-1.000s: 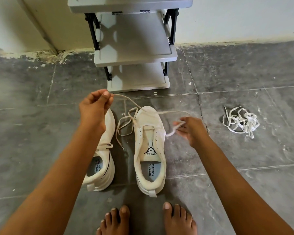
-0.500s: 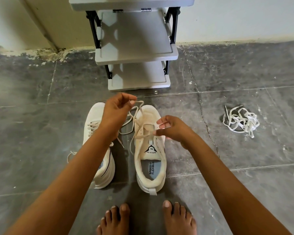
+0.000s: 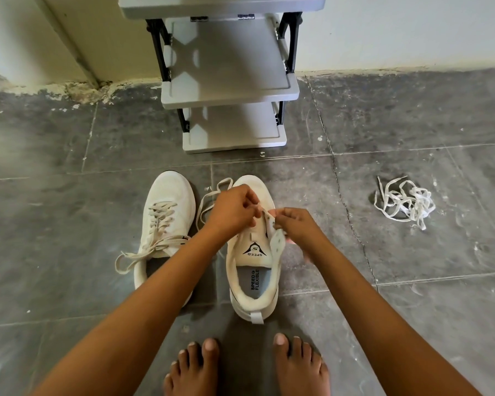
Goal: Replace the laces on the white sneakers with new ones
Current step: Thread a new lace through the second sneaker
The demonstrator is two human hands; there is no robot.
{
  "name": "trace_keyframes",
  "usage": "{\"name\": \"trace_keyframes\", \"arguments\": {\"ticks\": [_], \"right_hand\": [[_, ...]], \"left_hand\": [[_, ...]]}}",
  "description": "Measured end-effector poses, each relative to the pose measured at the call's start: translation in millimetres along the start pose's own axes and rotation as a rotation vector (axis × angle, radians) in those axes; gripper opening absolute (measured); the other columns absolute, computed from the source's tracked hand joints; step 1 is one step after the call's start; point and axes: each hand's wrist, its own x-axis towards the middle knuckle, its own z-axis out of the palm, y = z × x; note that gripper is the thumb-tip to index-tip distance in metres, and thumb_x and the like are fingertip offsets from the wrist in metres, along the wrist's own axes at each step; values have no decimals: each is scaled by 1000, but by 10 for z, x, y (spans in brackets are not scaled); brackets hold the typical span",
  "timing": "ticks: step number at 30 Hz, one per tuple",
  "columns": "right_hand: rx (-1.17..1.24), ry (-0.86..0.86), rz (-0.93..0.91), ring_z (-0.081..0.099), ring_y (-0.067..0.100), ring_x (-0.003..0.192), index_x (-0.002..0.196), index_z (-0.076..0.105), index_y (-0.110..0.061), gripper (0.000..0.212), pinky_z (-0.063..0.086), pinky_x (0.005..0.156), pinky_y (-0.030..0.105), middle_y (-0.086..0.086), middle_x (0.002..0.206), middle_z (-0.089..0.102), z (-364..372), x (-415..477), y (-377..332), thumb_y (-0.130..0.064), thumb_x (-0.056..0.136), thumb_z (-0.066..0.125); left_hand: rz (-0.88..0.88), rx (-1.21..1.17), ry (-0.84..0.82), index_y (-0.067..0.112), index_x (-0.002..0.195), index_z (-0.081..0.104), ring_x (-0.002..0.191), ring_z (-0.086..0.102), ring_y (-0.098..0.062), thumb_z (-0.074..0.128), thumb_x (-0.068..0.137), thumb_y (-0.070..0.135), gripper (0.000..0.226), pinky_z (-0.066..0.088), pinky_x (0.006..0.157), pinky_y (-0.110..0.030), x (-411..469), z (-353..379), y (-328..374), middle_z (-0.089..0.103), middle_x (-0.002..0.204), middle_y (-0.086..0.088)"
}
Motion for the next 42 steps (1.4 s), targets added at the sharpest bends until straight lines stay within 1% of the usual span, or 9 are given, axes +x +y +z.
{"name": "trace_keyframes", "arguments": {"ticks": [3, 5, 10, 14, 18, 24, 27, 35, 42], "right_hand": [[44, -13, -17, 53, 8, 67, 102, 66, 6, 23, 43, 59, 19, -9, 74, 61, -1, 0, 30, -3, 91, 48], [74, -13, -36, 54, 10, 68, 99, 66, 6, 23, 43, 60, 19, -8, 72, 61, 5, -11, 61, -4, 91, 48], [100, -27, -62, 55, 11, 69, 95, 69, -1, 22, 45, 64, 22, -3, 74, 63, 1, 0, 98, -5, 90, 48], [106, -29, -60, 59, 12, 78, 97, 68, 3, 22, 48, 68, 23, -1, 91, 66, 2, 19, 115, -4, 88, 49], [86, -35, -94, 59, 15, 84, 103, 66, 6, 23, 50, 75, 28, 4, 98, 65, -8, 14, 127, -9, 91, 51], [33, -73, -133, 57, 11, 85, 103, 65, -16, 16, 47, 67, 16, 0, 96, 63, -31, 7, 127, -14, 93, 52], [44, -106, -120, 59, 5, 84, 113, 61, -19, 26, 48, 59, 9, -6, 100, 60, -52, 7, 126, -10, 89, 56], [132, -154, -77, 58, 2, 86, 109, 62, -23, 24, 46, 55, 5, -4, 105, 61, -75, -11, 139, -9, 88, 58], [201, -160, -56, 63, 15, 105, 117, 63, -13, 34, 53, 84, 23, 4, 121, 62, -46, -39, 161, -19, 83, 69]], "left_hand": [[51, 301, 21, 12, 91, 69, 80, 64, -18, 63, 85, 12, 8, 54, 74, -34, 45, 55, 35, 70, 89, -5], [55, 336, 67, 13, 90, 71, 86, 63, -20, 64, 85, 15, 9, 52, 77, -35, 22, 101, 37, 70, 89, -4], [13, 249, 44, 11, 95, 72, 81, 65, -22, 58, 88, 10, 16, 52, 77, -32, -19, 154, -3, 71, 85, -9], [-51, 141, 23, 9, 92, 73, 73, 66, -20, 59, 84, 1, 18, 55, 74, -29, -10, 104, -58, 71, 80, -10], [-70, 88, 131, 14, 85, 62, 72, 66, -22, 62, 84, 7, 7, 55, 72, -34, -21, 188, -64, 69, 77, -6], [-7, 196, 213, 20, 95, 46, 76, 60, -21, 57, 86, 13, 16, 47, 67, -34, 11, 302, -112, 61, 80, 2], [-24, 83, 243, 19, 91, 41, 76, 58, -20, 57, 86, 11, 19, 42, 63, -31, -7, 348, -143, 60, 78, 1], [-250, -180, 287, 23, 72, 33, 77, 51, -25, 53, 84, 4, 30, 48, 79, -43, 41, 412, -82, 54, 81, -6], [-303, -164, 302, 22, 66, 38, 81, 61, -34, 56, 83, 7, 29, 54, 75, -46, 56, 417, -34, 61, 87, -9]]}}
